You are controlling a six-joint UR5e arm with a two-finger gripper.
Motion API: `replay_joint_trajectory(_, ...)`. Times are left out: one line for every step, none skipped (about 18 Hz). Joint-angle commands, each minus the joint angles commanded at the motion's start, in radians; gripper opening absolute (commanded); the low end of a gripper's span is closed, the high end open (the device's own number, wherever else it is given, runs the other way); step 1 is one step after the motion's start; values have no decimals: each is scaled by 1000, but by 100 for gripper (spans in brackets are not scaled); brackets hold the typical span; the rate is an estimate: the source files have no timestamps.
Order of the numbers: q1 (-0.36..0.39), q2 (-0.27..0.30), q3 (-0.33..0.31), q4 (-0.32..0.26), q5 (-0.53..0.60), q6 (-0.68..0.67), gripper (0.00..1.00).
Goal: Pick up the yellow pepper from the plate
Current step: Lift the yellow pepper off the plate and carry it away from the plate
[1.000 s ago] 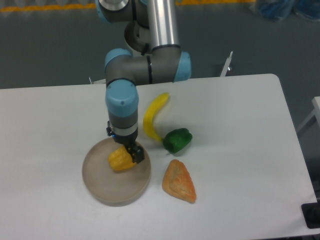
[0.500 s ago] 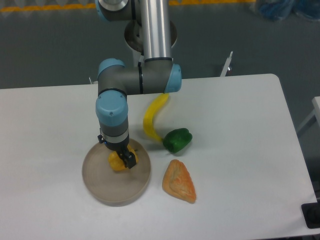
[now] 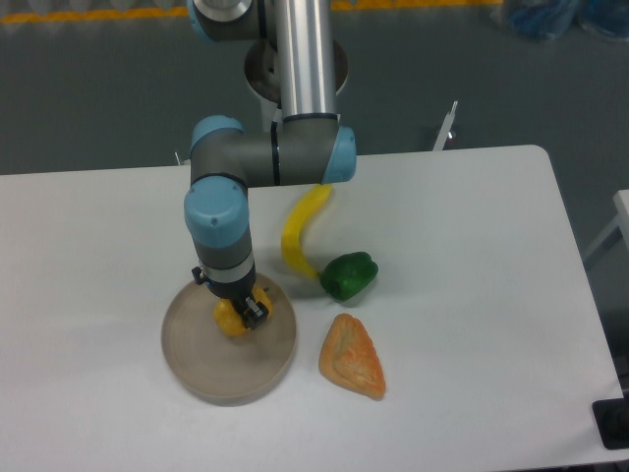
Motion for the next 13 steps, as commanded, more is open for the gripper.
replay_joint_trajectory(21,8,0,-2,0,2,18)
replay_joint_trajectory(46,9,2,-2,-2,3,18)
replay_joint_trajectory(73,12,6,-2,-3,6,18)
replay_joint_trajectory(100,28,11,-5,-5,12,18)
replay_joint_trajectory(126,40,12,-5,-5,17,18)
replay_joint_trajectory(173,45,21,-6,-11,18,18)
replay_joint_trajectory(204,45,34,-11,-18,20,18)
replay_joint_trajectory(235,45,46,-26,-29,26,18)
replay_joint_trajectory(262,45,63,-49,-40,49,18)
replay_joint_trajectory(285,45,77,-81,-47,84,18)
replay_joint_trajectory(319,45,93,-127,-49,138,18)
replay_joint_trajectory(342,45,106,-161,-49,165,18)
replay_joint_trajectory(360,46,113,-198,-49,187,18)
